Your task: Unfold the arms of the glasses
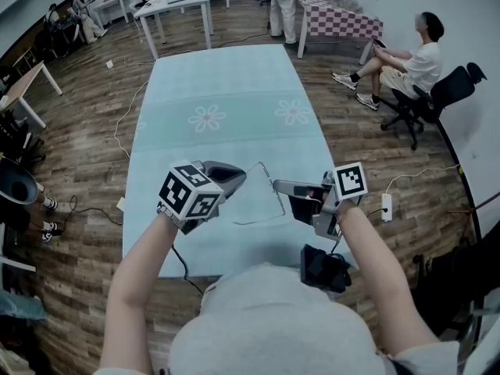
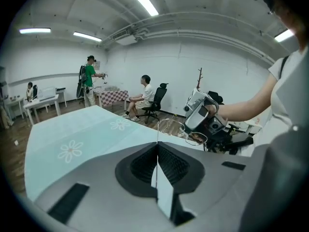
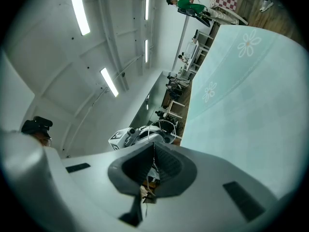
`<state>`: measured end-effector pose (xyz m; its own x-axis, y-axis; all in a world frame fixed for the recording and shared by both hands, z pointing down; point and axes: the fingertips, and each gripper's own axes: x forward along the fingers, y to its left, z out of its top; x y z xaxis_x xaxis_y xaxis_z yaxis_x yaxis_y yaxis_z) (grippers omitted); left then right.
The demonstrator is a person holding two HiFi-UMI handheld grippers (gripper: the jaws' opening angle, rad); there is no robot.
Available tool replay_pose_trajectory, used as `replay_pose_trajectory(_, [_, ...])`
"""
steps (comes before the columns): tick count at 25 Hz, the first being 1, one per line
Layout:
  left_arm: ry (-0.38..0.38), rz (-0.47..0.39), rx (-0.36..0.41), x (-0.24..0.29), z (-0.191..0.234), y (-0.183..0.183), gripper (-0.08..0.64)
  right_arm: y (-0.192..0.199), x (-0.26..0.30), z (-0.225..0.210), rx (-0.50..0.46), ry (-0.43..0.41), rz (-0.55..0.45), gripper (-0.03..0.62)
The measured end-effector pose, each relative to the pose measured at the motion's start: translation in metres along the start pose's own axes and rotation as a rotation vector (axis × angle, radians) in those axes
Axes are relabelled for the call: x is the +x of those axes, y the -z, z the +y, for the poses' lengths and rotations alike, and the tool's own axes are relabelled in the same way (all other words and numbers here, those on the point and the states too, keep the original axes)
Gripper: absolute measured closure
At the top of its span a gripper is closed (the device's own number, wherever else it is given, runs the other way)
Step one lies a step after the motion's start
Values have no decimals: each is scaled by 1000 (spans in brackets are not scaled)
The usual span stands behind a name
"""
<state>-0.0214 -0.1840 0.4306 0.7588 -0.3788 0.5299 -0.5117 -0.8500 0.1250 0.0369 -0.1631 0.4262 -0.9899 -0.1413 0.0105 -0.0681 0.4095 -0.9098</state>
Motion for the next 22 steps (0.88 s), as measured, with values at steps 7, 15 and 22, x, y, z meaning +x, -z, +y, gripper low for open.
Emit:
replay_pose_trajectory(7, [-113,17,210,-5,6,-4,546,0,3,2,1,0,-1,581])
replay_pose_trajectory(15, [-212,17,401,-3,11,-7,543,-6,5,1,12,8,-32,581])
replay_pose_trajectory(22, [-219,-10,412,-4,8,-10,418,-9,-1,-4,28,22,-68,581])
